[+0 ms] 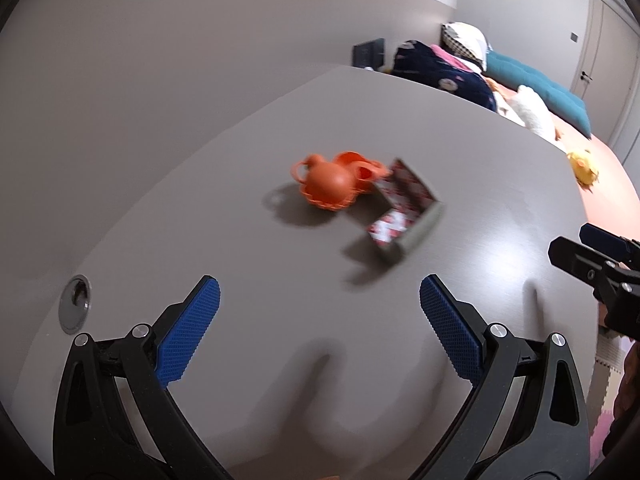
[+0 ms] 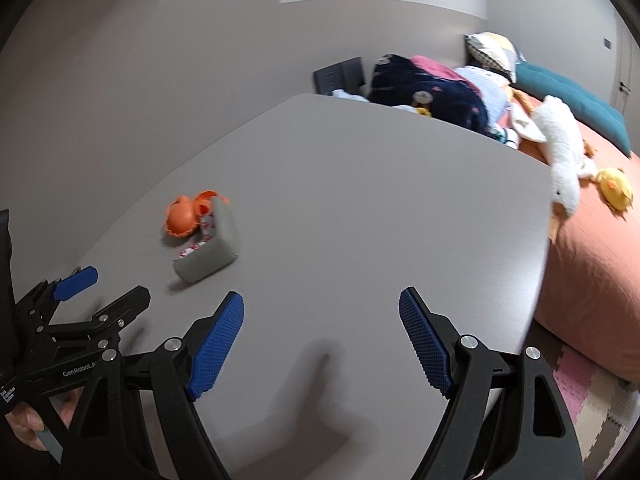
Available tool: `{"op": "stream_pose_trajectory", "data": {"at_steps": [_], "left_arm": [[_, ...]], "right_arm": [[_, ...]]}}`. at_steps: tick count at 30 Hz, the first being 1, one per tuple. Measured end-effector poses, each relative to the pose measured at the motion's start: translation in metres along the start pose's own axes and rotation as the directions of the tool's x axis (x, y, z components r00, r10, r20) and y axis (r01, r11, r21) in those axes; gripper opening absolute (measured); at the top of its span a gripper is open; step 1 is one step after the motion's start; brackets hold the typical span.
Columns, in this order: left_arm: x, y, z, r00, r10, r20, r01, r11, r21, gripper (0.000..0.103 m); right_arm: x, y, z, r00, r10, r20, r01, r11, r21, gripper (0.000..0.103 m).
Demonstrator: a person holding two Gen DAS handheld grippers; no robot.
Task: Collect trash
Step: 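Move both tools back over the table toward the orange can and grey box, then grasp the grey patterned box with the right tool while the left tool grasps the orange watering can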
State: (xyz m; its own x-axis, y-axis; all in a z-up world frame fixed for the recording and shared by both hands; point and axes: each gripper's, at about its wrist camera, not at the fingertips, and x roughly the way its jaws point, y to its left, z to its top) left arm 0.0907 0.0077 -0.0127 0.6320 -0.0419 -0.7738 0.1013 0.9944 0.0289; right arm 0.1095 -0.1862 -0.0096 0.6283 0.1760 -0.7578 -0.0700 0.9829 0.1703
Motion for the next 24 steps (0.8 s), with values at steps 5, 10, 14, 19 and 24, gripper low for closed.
{"op": "stream_pose_trajectory", "data": {"at_steps": [5,10,14,19,24], "left_arm": [[0.009,0.025,0.005,1.000,0.028,-0.010,-0.028,0.999,-0.034,0.097],[0.015,0.048,0.008,0.998,0.060,-0.016,-0.060,0.996,-0.058,0.097],[0.020,0.063,0.009,0.997,0.076,-0.023,-0.077,0.995,-0.057,0.097],[0.023,0.079,0.012,0.996,0.089,-0.023,-0.090,0.993,-0.070,0.097],[0.026,0.084,0.014,0.995,0.100,-0.030,-0.102,0.992,-0.068,0.097]], "right_arm": [[0.016,0.022,0.007,0.999,0.046,-0.015,-0.046,0.999,-0.016,0.080],[0.033,0.041,0.015,0.996,0.083,-0.038,-0.084,0.996,-0.027,0.080],[0.053,0.054,0.021,0.993,0.104,-0.064,-0.106,0.994,-0.031,0.080],[0.074,0.068,0.028,0.988,0.128,-0.086,-0.131,0.991,-0.030,0.080],[0.092,0.079,0.031,0.991,0.090,-0.096,-0.096,0.994,-0.056,0.080]]}}
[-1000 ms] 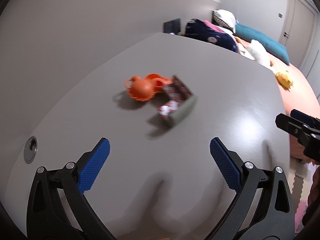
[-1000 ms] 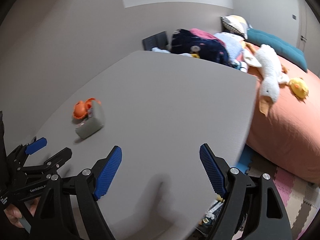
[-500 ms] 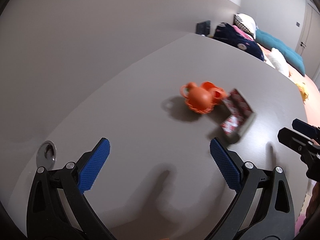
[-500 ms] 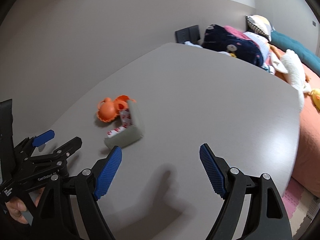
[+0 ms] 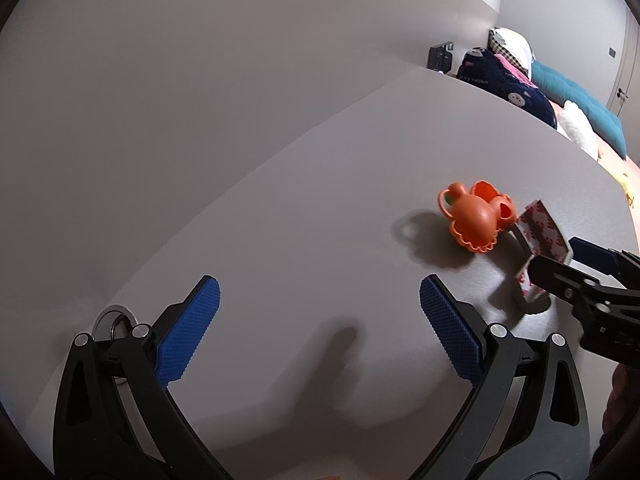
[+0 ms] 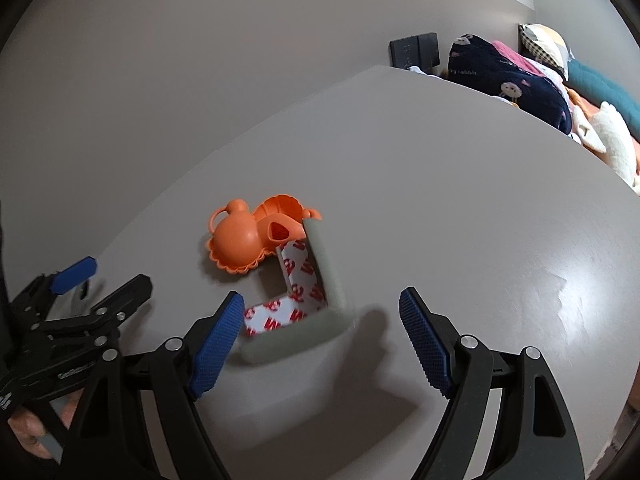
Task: Collect trash
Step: 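Grasp the grey patterned box with the right tool while the left tool grasps the orange watering can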
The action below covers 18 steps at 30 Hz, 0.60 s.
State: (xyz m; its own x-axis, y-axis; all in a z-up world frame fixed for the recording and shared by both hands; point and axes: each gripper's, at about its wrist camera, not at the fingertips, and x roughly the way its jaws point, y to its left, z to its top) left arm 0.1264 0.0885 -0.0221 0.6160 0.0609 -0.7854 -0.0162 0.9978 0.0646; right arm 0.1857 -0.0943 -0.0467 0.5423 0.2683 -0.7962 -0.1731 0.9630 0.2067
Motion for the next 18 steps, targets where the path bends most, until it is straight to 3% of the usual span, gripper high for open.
{"op": "stream_pose_trajectory", "data": {"at_steps": [5,8,9,10,13,18], "left_arm": [[0.003,0.001,0.003,1.000,-0.008,-0.002,0.008,1.000,0.001,0.097],[0.005,-0.005,0.005,1.000,-0.020,-0.002,0.020,1.000,0.014,0.097],[0.006,-0.007,0.007,1.000,-0.022,-0.002,0.022,1.000,0.019,0.097],[0.006,-0.010,0.007,1.000,-0.028,-0.001,0.028,0.999,0.027,0.097],[0.007,-0.017,0.010,0.999,-0.049,0.000,0.049,0.998,0.042,0.097],[0.011,-0.027,0.014,0.996,-0.092,-0.005,0.092,0.994,0.051,0.097]], "right_arm": [[0.009,0.002,0.001,1.000,-0.011,-0.004,0.011,1.000,-0.017,0.077],[0.007,0.002,0.001,1.000,0.014,-0.011,-0.015,1.000,-0.027,0.066],[0.007,0.003,0.002,0.999,0.033,-0.015,-0.033,0.999,-0.029,0.055],[0.007,0.004,0.002,0.998,0.053,-0.023,-0.054,0.998,-0.029,0.054],[0.000,0.004,0.002,0.999,0.037,-0.005,-0.037,0.999,-0.037,0.040],[-0.010,-0.004,0.006,1.000,-0.006,0.029,0.007,0.999,-0.042,0.035]]}}
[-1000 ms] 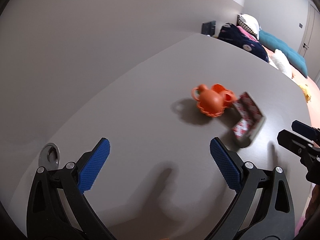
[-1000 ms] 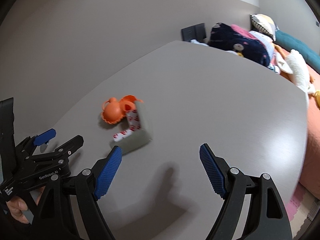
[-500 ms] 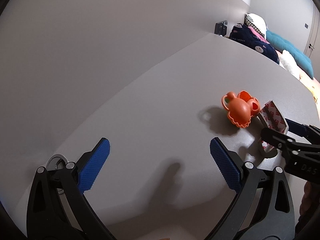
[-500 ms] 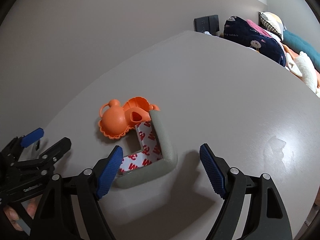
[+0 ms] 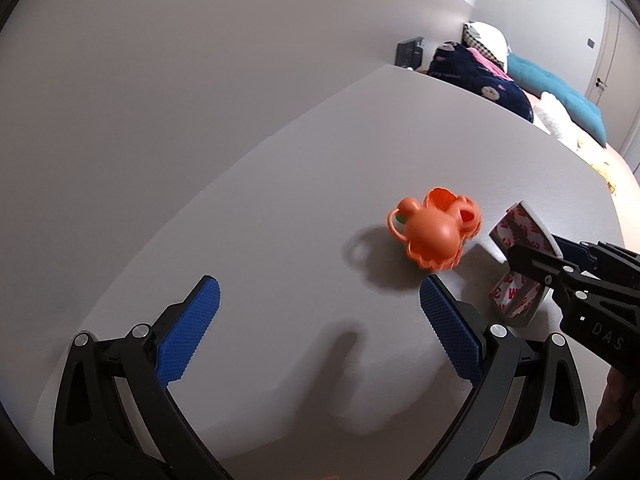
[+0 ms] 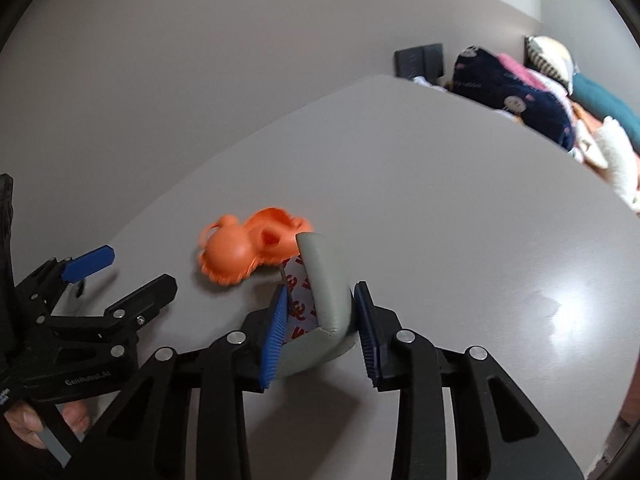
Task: Collect trash
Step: 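Grasp the grey patterned box with the right tool while the left tool grasps the orange watering can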
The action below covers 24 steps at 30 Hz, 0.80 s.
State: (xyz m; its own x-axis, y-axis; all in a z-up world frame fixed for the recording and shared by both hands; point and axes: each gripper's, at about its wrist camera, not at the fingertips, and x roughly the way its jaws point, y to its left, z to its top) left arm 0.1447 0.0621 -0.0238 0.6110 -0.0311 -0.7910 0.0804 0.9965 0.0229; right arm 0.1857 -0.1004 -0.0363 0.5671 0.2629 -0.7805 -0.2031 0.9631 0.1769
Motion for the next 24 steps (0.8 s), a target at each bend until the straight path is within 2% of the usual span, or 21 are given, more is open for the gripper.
{"op": "stream_pose_trajectory", "data": {"at_steps": [10,20,22,24], "left_arm": [[0.020,-0.030,0.016,0.995,-0.100,-0.030,0.101,0.995,0.018,0.097],[0.049,-0.064,0.034,0.992,-0.120,-0.049,0.123,0.990,0.063,0.097],[0.052,-0.069,0.035,0.994,-0.101,-0.042,0.104,0.992,0.078,0.095],[0.056,-0.071,0.036,0.994,-0.095,-0.048,0.099,0.992,0.083,0.083]], "right_arm": [[-0.009,-0.040,0.012,0.999,-0.030,0.031,0.028,0.997,0.065,0.035],[-0.011,-0.066,0.015,0.999,-0.033,0.036,0.029,0.995,0.099,0.035],[-0.011,-0.070,0.015,0.999,-0.033,0.036,0.030,0.995,0.100,0.035],[-0.010,-0.073,0.014,0.999,-0.028,0.033,0.025,0.994,0.104,0.035]]}}
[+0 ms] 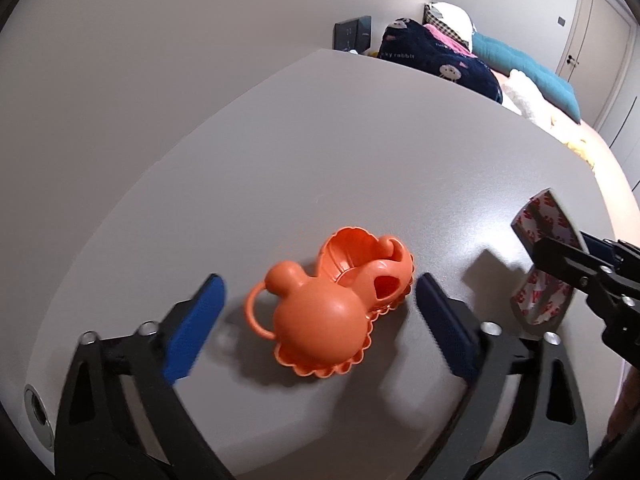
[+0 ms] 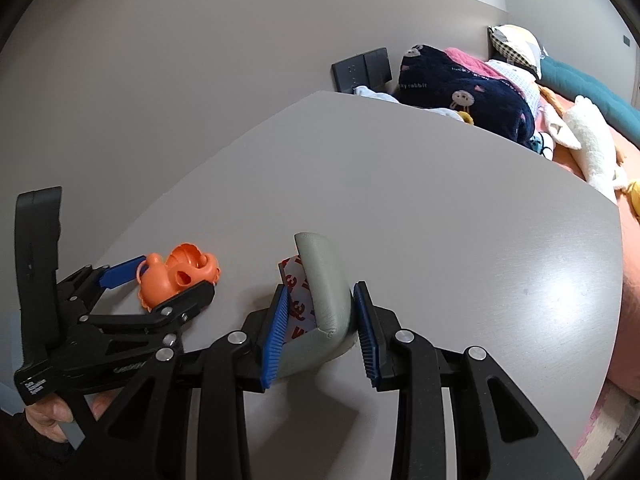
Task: Collect trash
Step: 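Grasp the grey patterned box with the right tool while the left tool grasps the orange watering can, then lift the grey box and orange watering can and carry them over the bin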
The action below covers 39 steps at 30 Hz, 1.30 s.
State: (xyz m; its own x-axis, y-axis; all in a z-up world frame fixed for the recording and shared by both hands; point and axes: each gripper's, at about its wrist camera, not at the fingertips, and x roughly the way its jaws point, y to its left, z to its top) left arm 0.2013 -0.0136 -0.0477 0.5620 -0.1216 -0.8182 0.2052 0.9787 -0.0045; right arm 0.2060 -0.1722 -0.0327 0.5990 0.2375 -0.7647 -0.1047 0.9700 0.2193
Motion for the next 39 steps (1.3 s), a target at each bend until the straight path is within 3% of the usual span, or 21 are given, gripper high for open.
{"op": "stream_pose_trajectory", "data": {"at_steps": [3,6,9,19,39], "left_arm": [[-0.001,-0.002,0.000,1.000,0.008,0.017,-0.008,1.000,0.010,0.072],[-0.001,-0.003,-0.002,1.000,0.015,0.021,-0.015,1.000,0.009,0.067],[-0.003,-0.004,-0.003,0.999,0.039,0.025,-0.040,0.999,0.009,0.067],[-0.019,-0.015,-0.009,0.999,0.011,0.041,-0.011,1.000,0.007,0.067],[-0.078,-0.064,-0.034,0.995,-0.035,0.092,0.033,0.999,0.021,0.067]], "right_arm": [[0.001,-0.004,-0.001,1.000,0.007,-0.003,-0.007,1.000,0.009,0.035],[0.001,-0.007,-0.002,1.000,0.011,-0.004,-0.011,1.000,0.015,0.035],[0.000,-0.009,-0.003,1.000,0.015,-0.004,-0.015,1.000,0.019,0.035],[-0.014,-0.011,-0.006,1.000,0.022,0.009,-0.022,1.000,0.022,0.035],[-0.091,-0.023,-0.039,0.998,0.028,0.059,-0.030,0.999,0.036,0.035]]}}
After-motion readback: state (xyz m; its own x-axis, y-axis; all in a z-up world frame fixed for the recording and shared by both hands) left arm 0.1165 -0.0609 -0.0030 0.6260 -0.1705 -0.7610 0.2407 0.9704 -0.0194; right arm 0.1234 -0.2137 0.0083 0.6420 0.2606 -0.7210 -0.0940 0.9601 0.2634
